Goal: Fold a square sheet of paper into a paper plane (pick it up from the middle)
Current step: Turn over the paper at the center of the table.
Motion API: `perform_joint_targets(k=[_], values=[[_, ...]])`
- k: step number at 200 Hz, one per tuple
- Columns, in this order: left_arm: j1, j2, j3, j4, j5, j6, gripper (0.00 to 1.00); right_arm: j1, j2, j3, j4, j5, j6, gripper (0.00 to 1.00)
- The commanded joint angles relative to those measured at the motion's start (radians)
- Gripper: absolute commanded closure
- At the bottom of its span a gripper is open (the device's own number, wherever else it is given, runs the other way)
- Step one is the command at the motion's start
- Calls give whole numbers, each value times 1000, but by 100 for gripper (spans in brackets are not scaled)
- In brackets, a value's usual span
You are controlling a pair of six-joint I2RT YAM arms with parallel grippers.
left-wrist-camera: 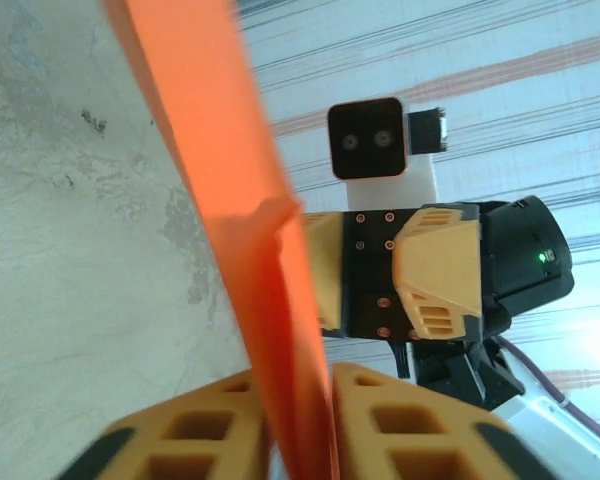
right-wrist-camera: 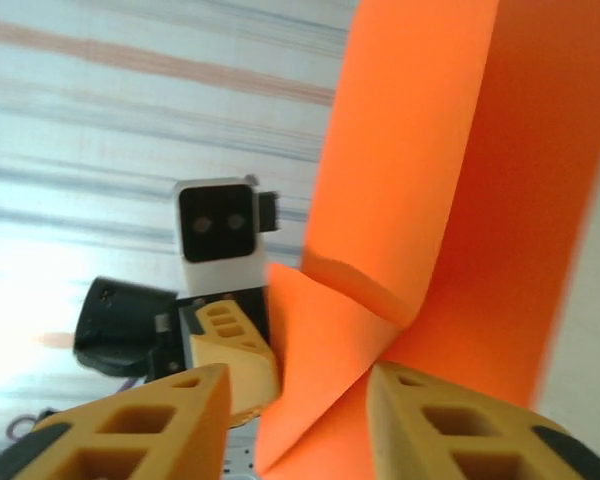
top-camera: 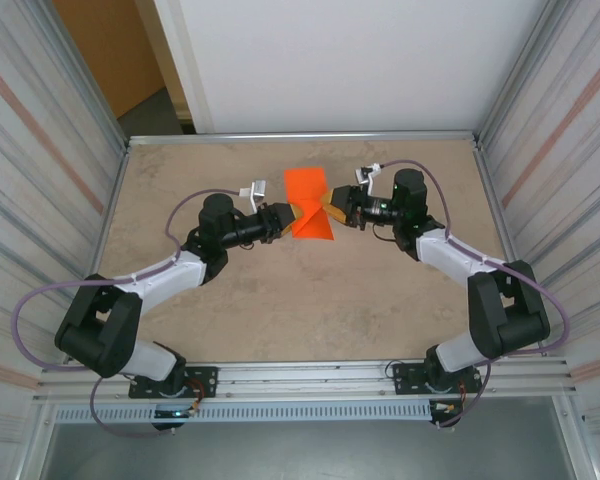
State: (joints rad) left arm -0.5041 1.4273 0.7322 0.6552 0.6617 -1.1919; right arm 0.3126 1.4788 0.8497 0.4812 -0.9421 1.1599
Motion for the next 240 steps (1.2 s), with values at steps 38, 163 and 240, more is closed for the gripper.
perform_joint_targets(k=[38,163,240], values=[[32,-12,-4,-181,-30,162,94,-88,-135,67,-562,191,-379,42],[-243,248,683,-1637,-1145,773,97,-99,-252,68,-895,610,-536,40],[-374,618,983,-1705,-1173,740,86,-116,-443,-59,-963,705,-446,39]])
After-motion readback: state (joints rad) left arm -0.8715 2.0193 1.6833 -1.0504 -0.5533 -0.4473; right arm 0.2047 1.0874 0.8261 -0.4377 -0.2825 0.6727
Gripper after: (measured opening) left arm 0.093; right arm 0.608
